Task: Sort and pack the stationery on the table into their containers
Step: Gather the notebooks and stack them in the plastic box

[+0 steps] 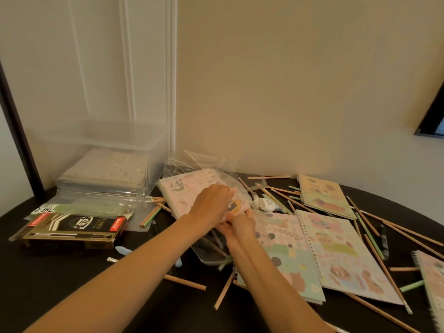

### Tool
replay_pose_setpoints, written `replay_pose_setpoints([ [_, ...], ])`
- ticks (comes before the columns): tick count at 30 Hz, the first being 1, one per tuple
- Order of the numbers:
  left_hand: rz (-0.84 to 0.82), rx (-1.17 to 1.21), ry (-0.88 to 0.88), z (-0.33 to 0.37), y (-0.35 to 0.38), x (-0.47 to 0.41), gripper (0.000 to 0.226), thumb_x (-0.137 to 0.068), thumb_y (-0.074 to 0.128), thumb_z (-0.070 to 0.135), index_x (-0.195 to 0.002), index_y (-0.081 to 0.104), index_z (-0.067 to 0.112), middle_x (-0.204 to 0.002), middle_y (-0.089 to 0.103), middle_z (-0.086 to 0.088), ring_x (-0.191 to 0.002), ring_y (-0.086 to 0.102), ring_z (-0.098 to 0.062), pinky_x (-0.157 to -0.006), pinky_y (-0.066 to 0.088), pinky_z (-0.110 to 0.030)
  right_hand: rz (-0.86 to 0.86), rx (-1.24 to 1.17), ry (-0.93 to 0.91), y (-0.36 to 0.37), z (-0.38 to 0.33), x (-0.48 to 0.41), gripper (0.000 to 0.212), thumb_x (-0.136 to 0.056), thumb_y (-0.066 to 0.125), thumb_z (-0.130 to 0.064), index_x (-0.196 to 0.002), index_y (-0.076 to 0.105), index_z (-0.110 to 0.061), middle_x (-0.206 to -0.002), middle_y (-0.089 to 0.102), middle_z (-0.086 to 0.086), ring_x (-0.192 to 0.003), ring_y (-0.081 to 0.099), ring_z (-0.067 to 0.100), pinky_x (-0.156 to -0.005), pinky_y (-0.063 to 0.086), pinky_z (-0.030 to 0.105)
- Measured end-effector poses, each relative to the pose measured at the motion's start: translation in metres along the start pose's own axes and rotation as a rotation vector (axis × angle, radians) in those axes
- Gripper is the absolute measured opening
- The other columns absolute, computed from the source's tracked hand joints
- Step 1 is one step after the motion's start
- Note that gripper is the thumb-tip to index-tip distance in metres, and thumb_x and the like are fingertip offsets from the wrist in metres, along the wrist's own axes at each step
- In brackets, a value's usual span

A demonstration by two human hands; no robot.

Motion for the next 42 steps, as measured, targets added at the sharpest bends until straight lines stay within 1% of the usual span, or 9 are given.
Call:
replay_pose_setpoints([
  [5,-0.023,0.074,-0.066,-0.002,-0.002,-0.007,0.032,-0.100,0.036,0.024,-0.115,0.059,0.007,-0.113,0.063,-0.009,-0.101,0.059,-0.024,-0.085,0.042,-0.031,0.014,0.224,-0.166,0.004,-0.023,-0.005,0.035,-0.089,0.041,0.008,-0.101,0.062,-0.018,-0.094,0.066,0.016,-0.081,0.065,0.027,-0.051,0.056,0.031],
  [12,0.013,0.141,0.004,0.004,-0.007,-0.002,0.030,-0.101,0.031,0.016,-0.105,0.059,0.006,-0.103,0.063,-0.011,-0.093,0.059,-0.027,-0.077,0.042,-0.033,0.064,0.146,-0.165,0.006,-0.021,-0.014,0.031,-0.088,0.038,0.012,-0.084,0.060,-0.009,-0.073,0.059,0.010,-0.065,0.058,0.020,-0.041,0.046,0.022],
  [17,0.068,0.270,0.027,0.002,-0.010,0.002,0.030,-0.102,0.029,0.016,-0.102,0.057,0.006,-0.096,0.062,-0.014,-0.088,0.058,-0.030,-0.075,0.045,-0.039,0.080,0.111,-0.178,0.010,-0.012,-0.028,0.034,-0.087,0.037,0.012,-0.111,0.059,0.003,-0.075,0.058,0.011,-0.068,0.057,0.018,-0.045,0.046,0.022],
  [20,0.039,0.354,0.024,-0.001,-0.006,0.003,0.033,-0.102,0.029,0.018,-0.099,0.058,0.003,-0.095,0.063,-0.017,-0.088,0.057,-0.033,-0.073,0.042,-0.039,0.057,0.104,-0.163,0.007,0.003,-0.030,0.030,-0.089,0.039,0.008,-0.106,0.060,-0.004,-0.090,0.063,0.014,-0.080,0.060,0.021,-0.059,0.052,0.029],
  [27,-0.043,0.329,0.042,-0.008,0.003,0.000,0.031,-0.101,0.029,0.014,-0.100,0.056,0.000,-0.095,0.062,-0.022,-0.089,0.055,-0.037,-0.074,0.040,-0.043,0.021,0.378,-0.132,0.005,0.009,-0.037,0.021,-0.092,0.042,0.000,-0.088,0.062,-0.002,-0.080,0.064,0.013,-0.074,0.062,0.022,-0.054,0.050,0.028],
  [32,-0.217,0.320,0.113,-0.015,0.023,0.007,0.033,-0.100,0.037,0.022,-0.104,0.065,0.005,-0.109,0.065,-0.011,-0.102,0.056,-0.027,-0.084,0.040,-0.036,-0.117,0.662,-0.026,0.001,0.009,-0.033,0.025,-0.092,0.045,0.000,-0.075,0.060,-0.007,-0.077,0.065,0.011,-0.077,0.065,0.023,-0.065,0.056,0.031],
  [36,-0.284,0.278,0.159,-0.025,0.032,0.019,0.035,-0.097,0.045,0.031,-0.127,0.058,0.019,-0.136,0.053,-0.003,-0.127,0.046,-0.018,-0.105,0.035,-0.036,-0.234,0.742,0.022,-0.012,-0.015,-0.019,0.012,-0.090,0.051,0.004,-0.094,0.062,0.001,-0.085,0.066,0.010,-0.075,0.066,0.015,-0.066,0.057,0.020],
  [39,-0.299,0.243,0.158,-0.032,0.030,0.031,0.042,-0.098,0.041,0.035,-0.135,0.050,0.017,-0.146,0.040,-0.002,-0.134,0.037,-0.017,-0.110,0.028,-0.030,-0.176,0.977,-0.093,-0.035,-0.046,-0.019,0.010,-0.091,0.053,-0.003,-0.095,0.063,-0.003,-0.083,0.066,0.009,-0.068,0.065,0.011,-0.062,0.056,0.018],
  [42,-0.262,0.165,0.197,-0.035,0.021,0.042,0.040,-0.100,0.036,0.030,-0.133,0.051,0.013,-0.138,0.051,-0.002,-0.125,0.046,-0.020,-0.103,0.035,-0.030,-0.020,1.148,-0.458,-0.049,-0.094,-0.023,0.017,-0.093,0.050,-0.003,-0.102,0.065,-0.005,-0.081,0.068,0.009,-0.069,0.066,0.017,-0.068,0.058,0.031],
])
Point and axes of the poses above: each hand's wrist, its own x-axis away from the middle knuckle, its own y-axis out of the palm, z = x × y, the point moved 7 cm from there along -x, towards the middle knuckle
